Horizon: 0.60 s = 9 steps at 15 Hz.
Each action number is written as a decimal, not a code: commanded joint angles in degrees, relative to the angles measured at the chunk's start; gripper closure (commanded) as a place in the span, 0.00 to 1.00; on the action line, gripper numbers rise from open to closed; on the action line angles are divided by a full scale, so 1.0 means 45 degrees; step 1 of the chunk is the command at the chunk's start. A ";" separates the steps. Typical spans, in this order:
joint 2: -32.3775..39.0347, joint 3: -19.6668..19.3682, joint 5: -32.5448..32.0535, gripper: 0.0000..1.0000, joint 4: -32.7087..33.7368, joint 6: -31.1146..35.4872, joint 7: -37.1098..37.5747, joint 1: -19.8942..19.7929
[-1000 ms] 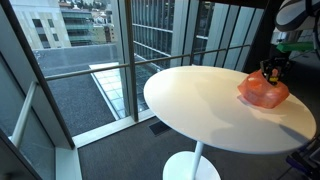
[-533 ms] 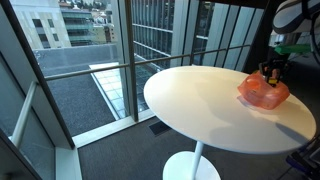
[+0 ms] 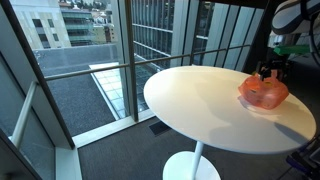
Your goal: Put the bottle into the carrier bag
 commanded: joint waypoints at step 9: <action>-0.1367 0.0635 0.0274 0.00 0.0301 -0.0916 -0.1680 0.0079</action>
